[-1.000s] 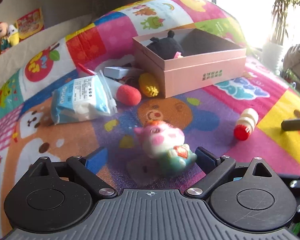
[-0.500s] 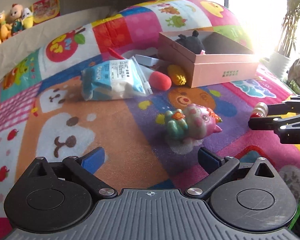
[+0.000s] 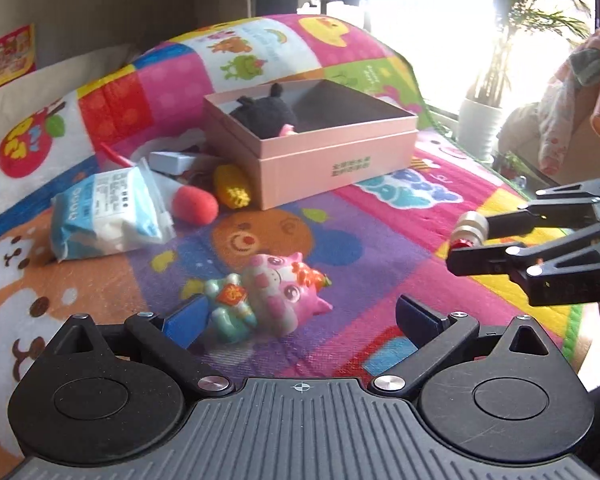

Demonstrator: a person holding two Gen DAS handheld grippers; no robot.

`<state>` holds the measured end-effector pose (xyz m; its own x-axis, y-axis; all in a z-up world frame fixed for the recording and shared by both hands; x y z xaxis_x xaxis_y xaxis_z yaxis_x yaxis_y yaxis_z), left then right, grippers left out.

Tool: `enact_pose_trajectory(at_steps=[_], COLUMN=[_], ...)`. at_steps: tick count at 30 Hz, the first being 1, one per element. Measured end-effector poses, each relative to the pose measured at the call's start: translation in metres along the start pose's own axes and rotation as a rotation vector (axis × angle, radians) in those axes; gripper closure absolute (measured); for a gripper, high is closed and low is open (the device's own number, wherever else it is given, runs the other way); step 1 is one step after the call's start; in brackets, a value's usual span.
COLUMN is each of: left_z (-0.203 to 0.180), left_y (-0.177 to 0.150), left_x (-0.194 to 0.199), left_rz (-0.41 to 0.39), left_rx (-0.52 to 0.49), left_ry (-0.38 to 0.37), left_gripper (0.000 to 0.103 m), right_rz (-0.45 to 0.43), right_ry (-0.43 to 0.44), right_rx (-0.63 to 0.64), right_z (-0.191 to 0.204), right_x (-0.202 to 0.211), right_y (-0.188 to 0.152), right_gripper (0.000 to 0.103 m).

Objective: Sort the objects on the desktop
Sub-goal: 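Grasp the pink pig figurine with the left tool while the right tool grasps the yogurt bottle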

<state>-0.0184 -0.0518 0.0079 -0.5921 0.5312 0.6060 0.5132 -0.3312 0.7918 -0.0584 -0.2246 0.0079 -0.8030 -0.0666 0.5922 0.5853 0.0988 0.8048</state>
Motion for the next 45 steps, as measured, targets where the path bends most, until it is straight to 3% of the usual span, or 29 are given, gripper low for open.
enact_pose_trajectory(at_steps=[11,17,20,23,28,32,37,41,44,45], left_z=[-0.003,-0.006,-0.005,-0.004,0.008,-0.002,-0.02,-0.038,-0.043,-0.042], left_y=[-0.021,-0.017,-0.014,-0.007,0.005,0.006,-0.002,-0.006,-0.005,-0.004], left_x=[0.002,-0.002,0.004,0.006,-0.018,-0.023,-0.007,0.021,0.035,0.038], left_rz=[0.057,0.113,0.052,-0.024,0.019,0.036,0.034,0.006,-0.021,-0.028], left_rx=[0.091,0.039,0.037,-0.014,-0.026,-0.063,-0.125,-0.187,-0.187,-0.176], left_ry=[0.011,0.019,0.04,0.139,0.131,0.121,0.107,0.07,0.065,0.065], left_gripper=[0.0,0.0,0.0,0.0,0.001,0.039,0.041,0.041,0.041,0.041], right_rz=[0.043,0.034,0.029,0.028,0.035,0.048,0.054,0.034,0.017,0.014], right_ry=[0.011,0.006,0.004,0.003,0.002,0.018,0.03,0.036,0.034,0.031], right_rx=[-0.007,0.001,-0.006,-0.003,0.008,0.016,0.049,0.086,0.121,0.121], right_z=[0.002,0.003,0.003,0.003,0.005,0.006,0.007,0.006,0.007,0.008], right_x=[-0.007,-0.004,-0.004,-0.003,-0.003,0.001,0.012,0.025,0.032,0.032], right_y=[-0.014,-0.017,-0.018,-0.019,-0.018,-0.018,-0.02,-0.017,-0.015,-0.014], right_gripper=[0.059,0.059,0.059,0.059,0.059,0.059,0.064,0.08,0.08,0.075])
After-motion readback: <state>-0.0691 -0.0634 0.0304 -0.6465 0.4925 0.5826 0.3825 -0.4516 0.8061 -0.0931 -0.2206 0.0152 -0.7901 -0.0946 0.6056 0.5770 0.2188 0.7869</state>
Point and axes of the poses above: each gripper's, at about its wrist camera, not at the fingertips, and x roughly against the way its jaws point, z to its left, y to its top, the point moved 1 cm from there along -x, roughly the way its jaws point, and after that the axes turned 8 degrees about -y, right-handed, at the moved point
